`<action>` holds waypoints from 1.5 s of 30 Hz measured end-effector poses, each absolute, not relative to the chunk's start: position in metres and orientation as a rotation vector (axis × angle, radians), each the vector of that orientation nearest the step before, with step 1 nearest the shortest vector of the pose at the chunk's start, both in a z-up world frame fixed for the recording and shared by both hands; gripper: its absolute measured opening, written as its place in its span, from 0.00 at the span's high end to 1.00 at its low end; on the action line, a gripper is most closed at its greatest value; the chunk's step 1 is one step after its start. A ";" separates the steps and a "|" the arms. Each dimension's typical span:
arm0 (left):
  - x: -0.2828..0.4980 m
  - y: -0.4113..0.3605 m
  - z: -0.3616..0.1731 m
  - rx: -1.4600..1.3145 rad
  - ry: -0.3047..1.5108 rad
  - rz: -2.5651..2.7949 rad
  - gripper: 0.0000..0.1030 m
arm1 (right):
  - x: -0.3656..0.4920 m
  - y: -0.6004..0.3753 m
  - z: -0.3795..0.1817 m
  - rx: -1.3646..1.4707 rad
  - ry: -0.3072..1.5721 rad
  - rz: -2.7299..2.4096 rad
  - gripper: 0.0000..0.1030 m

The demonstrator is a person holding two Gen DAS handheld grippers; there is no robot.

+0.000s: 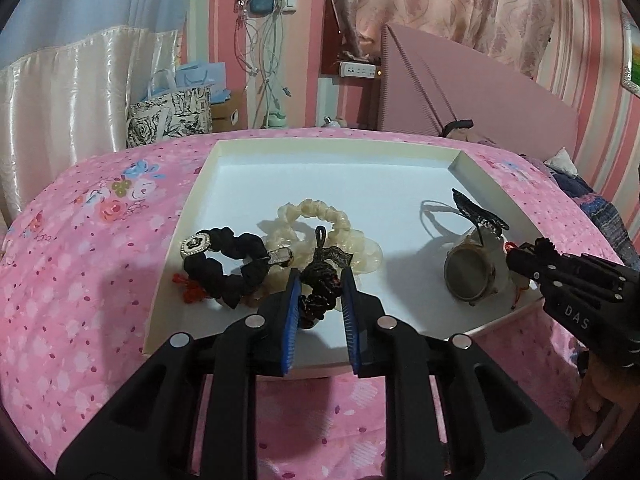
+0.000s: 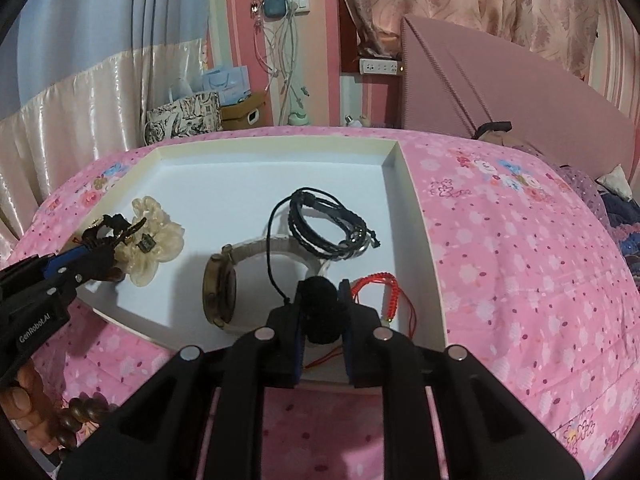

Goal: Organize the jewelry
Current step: 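Open the left gripper in the tray and move both grippers toward the bead bracelet and claw clip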

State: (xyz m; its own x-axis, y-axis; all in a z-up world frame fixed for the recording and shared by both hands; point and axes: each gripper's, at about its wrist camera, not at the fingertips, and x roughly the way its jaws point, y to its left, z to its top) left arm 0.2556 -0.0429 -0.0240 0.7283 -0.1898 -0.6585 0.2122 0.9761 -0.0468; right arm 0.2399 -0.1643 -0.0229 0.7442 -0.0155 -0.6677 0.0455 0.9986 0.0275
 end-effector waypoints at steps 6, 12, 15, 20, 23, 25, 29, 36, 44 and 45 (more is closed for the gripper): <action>0.247 -0.040 -0.020 0.046 0.685 -0.194 0.39 | 0.232 -0.166 -0.018 0.054 0.680 -0.040 0.51; 0.234 -0.041 -0.011 0.071 0.609 -0.182 0.32 | 0.218 -0.161 -0.003 0.029 0.617 -0.022 0.44; 0.229 -0.041 -0.005 0.086 0.581 -0.161 0.31 | 0.212 -0.157 0.006 0.020 0.602 -0.010 0.41; 0.204 -0.042 0.016 0.106 0.559 -0.135 0.28 | 0.183 -0.158 0.022 -0.022 0.574 -0.001 0.32; 0.170 -0.038 0.030 0.080 0.511 -0.121 0.23 | 0.151 -0.171 0.027 0.000 0.536 0.000 0.31; 0.145 -0.040 0.036 0.082 0.473 -0.108 0.21 | 0.129 -0.182 0.028 0.019 0.521 0.014 0.31; 0.093 -0.047 0.039 0.102 0.411 -0.094 0.18 | 0.092 -0.195 0.025 -0.002 0.506 0.010 0.31; 0.055 -0.051 0.023 0.097 0.422 -0.046 0.16 | 0.049 -0.214 0.011 -0.099 0.473 -0.093 0.31; 0.064 -0.047 0.007 0.071 0.488 0.005 0.15 | 0.043 -0.230 0.003 -0.051 0.466 -0.081 0.24; 0.064 -0.046 0.007 0.068 0.487 0.014 0.14 | 0.041 -0.230 0.003 -0.054 0.455 -0.090 0.22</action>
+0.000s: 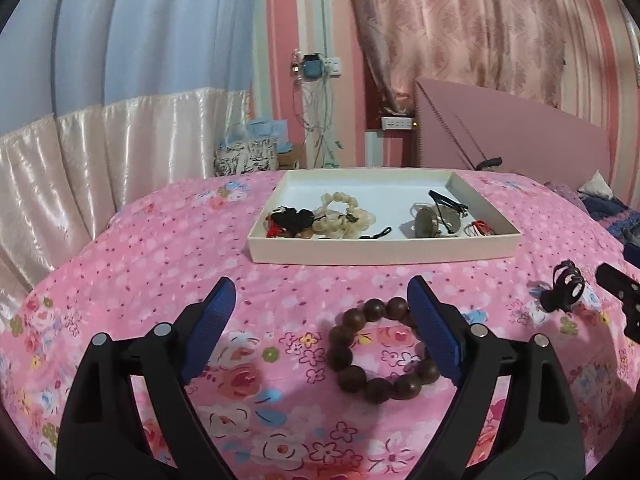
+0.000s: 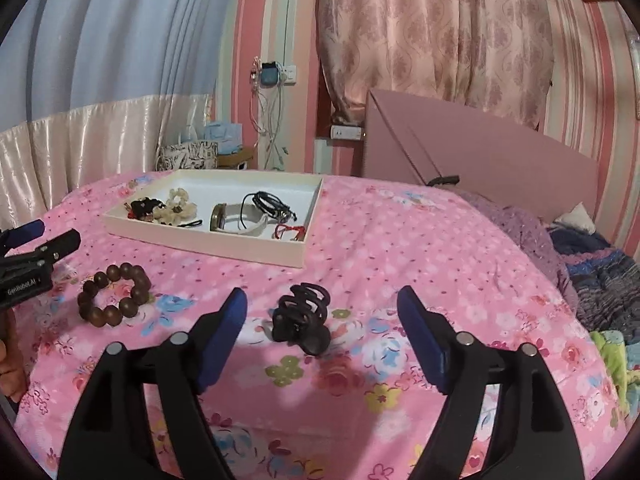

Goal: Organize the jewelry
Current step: 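Open the left gripper in the tray and move both grippers toward the bead bracelet and claw clip, then grasp the wooden bead bracelet with the left gripper while the right gripper grasps the black claw clip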

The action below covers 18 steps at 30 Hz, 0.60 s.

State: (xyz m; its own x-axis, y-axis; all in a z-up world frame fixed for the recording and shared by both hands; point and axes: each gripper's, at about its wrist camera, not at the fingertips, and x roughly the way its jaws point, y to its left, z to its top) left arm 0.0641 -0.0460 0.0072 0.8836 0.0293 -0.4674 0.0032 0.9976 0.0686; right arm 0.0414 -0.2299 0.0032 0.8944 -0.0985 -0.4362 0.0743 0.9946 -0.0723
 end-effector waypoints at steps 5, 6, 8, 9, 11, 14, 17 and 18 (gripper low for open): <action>0.062 -0.053 0.006 0.113 0.478 0.045 0.11 | 0.039 -0.234 0.003 -0.029 0.450 -0.118 0.20; 0.062 -0.054 0.007 0.119 0.480 0.041 0.11 | 0.042 -0.236 0.002 -0.023 0.464 -0.120 0.20; 0.062 -0.054 0.007 0.118 0.480 0.039 0.11 | 0.046 -0.237 0.001 -0.018 0.483 -0.117 0.20; 0.063 -0.053 0.008 0.113 0.480 0.037 0.10 | 0.046 -0.237 0.001 -0.020 0.483 -0.118 0.20; 0.063 -0.048 0.008 0.088 0.480 0.037 0.10 | 0.046 -0.237 0.001 -0.029 0.482 -0.119 0.20; 0.063 -0.049 0.009 0.087 0.478 0.030 0.10 | 0.044 -0.241 0.001 -0.006 0.475 -0.114 0.20; 0.062 -0.052 0.009 0.098 0.474 0.011 0.10 | 0.044 -0.252 0.000 0.055 0.478 -0.102 0.20; 0.061 -0.051 0.009 0.096 0.472 0.007 0.10 | 0.046 -0.255 -0.001 0.074 0.488 -0.099 0.20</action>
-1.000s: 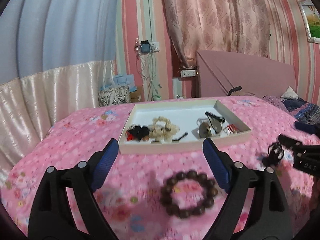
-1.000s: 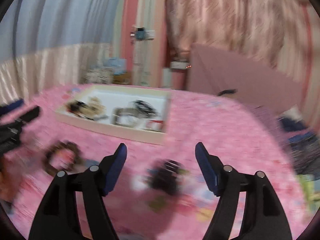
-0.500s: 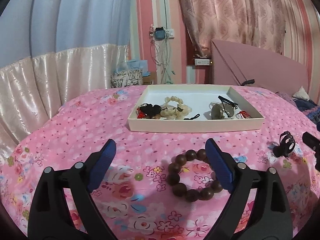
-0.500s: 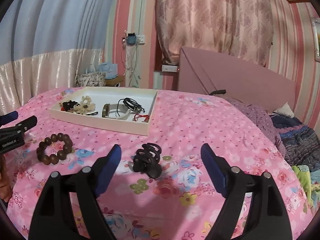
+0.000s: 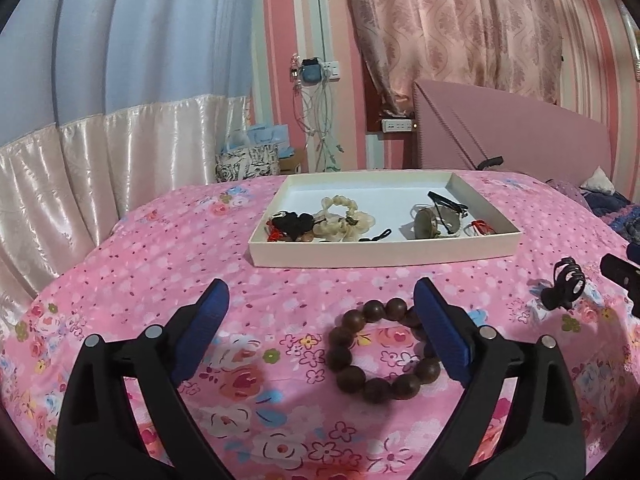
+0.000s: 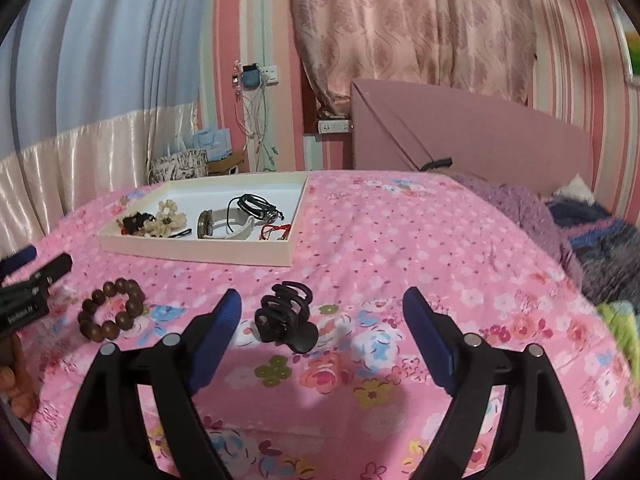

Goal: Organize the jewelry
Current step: 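Grasp the wooden bead bracelet with the left gripper while the right gripper grasps the black claw clip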

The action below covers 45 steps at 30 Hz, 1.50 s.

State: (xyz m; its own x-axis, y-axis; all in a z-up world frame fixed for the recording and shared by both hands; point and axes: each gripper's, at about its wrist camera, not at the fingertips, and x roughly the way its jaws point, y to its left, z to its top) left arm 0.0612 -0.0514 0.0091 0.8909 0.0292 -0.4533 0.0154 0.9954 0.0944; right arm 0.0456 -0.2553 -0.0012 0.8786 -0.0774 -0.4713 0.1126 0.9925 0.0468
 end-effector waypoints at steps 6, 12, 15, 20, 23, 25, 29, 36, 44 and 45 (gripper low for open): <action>0.062 -0.043 0.010 0.061 0.479 0.027 0.09 | 0.048 -0.275 -0.010 0.207 0.541 -0.022 0.20; 0.063 -0.037 0.003 0.124 0.586 -0.058 0.10 | 0.030 -0.323 -0.015 0.277 0.571 0.014 0.20; 0.074 -0.029 -0.003 0.131 0.660 -0.074 0.10 | 0.036 -0.333 -0.015 0.262 0.601 -0.012 0.20; 0.103 -0.032 -0.014 0.144 0.722 -0.083 0.10 | 0.063 -0.304 -0.014 0.297 0.616 0.039 0.20; 0.116 -0.042 -0.022 0.134 0.775 -0.120 0.10 | 0.084 -0.277 -0.019 0.245 0.655 0.043 0.20; 0.124 -0.051 -0.028 0.164 0.808 -0.114 0.10 | 0.098 -0.263 -0.026 0.219 0.692 0.021 0.20; 0.137 -0.056 -0.040 0.167 0.891 -0.141 0.25 | 0.117 -0.248 -0.034 0.145 0.754 -0.048 0.20; 0.146 -0.055 -0.047 0.123 0.934 -0.190 0.39 | 0.126 -0.241 -0.039 0.103 0.797 -0.082 0.59; 0.149 -0.047 -0.047 0.033 0.918 -0.286 0.83 | 0.127 -0.243 -0.042 0.120 0.815 -0.065 0.65; 0.150 -0.048 -0.047 0.035 0.916 -0.292 0.83 | 0.127 -0.244 -0.042 0.123 0.813 -0.063 0.65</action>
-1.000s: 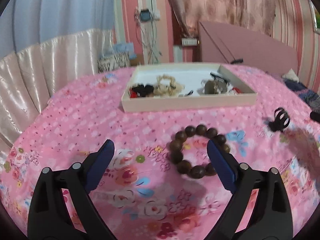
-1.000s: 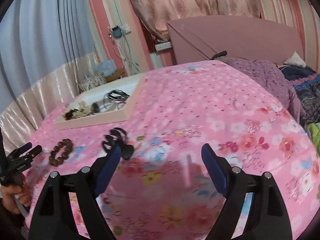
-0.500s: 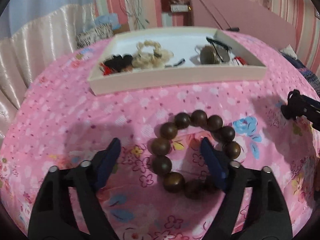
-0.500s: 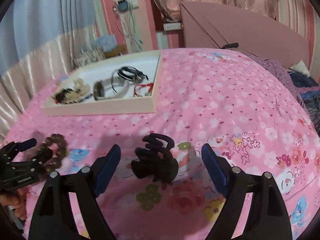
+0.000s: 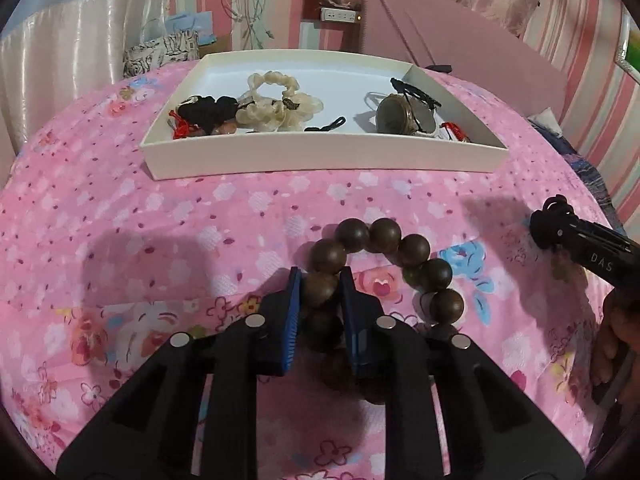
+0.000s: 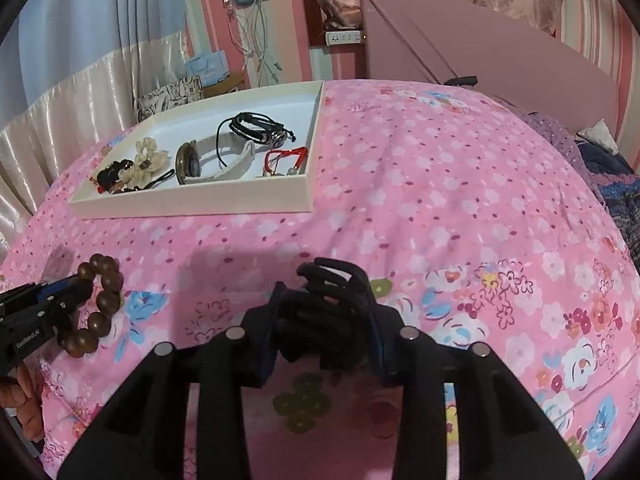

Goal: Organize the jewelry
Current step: 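Grasp the wooden bead bracelet with the left gripper while the right gripper grasps the black claw clip, then carry the bead bracelet into the tray with the left gripper while the right gripper carries the claw clip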

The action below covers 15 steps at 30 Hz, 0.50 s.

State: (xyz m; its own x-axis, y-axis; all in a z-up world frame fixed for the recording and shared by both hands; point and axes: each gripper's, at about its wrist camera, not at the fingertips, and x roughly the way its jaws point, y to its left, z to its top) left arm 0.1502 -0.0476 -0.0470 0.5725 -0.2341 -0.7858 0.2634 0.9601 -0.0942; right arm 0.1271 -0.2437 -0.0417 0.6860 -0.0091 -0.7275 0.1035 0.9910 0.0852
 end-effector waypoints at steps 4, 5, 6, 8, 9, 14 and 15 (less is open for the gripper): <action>0.145 -0.046 -0.040 0.018 0.882 -0.310 0.83 | 0.126 -0.245 -0.039 0.139 0.799 -0.042 0.65; 0.141 -0.043 -0.036 0.014 0.871 -0.313 0.83 | 0.123 -0.245 -0.037 0.143 0.788 -0.037 0.65; 0.138 -0.042 -0.034 0.012 0.859 -0.315 0.83 | 0.122 -0.245 -0.035 0.148 0.775 -0.025 0.65; 0.134 -0.041 -0.020 0.028 0.820 -0.323 0.83 | 0.117 -0.246 -0.029 0.173 0.748 0.003 0.65; 0.134 -0.042 -0.015 0.040 0.805 -0.319 0.83 | 0.116 -0.247 -0.025 0.193 0.729 0.027 0.65; 0.144 -0.035 0.010 0.062 0.746 -0.313 0.83 | 0.119 -0.236 0.002 0.191 0.671 0.058 0.65; 0.145 -0.033 0.014 0.062 0.742 -0.314 0.83 | 0.121 -0.233 0.007 0.189 0.660 0.064 0.65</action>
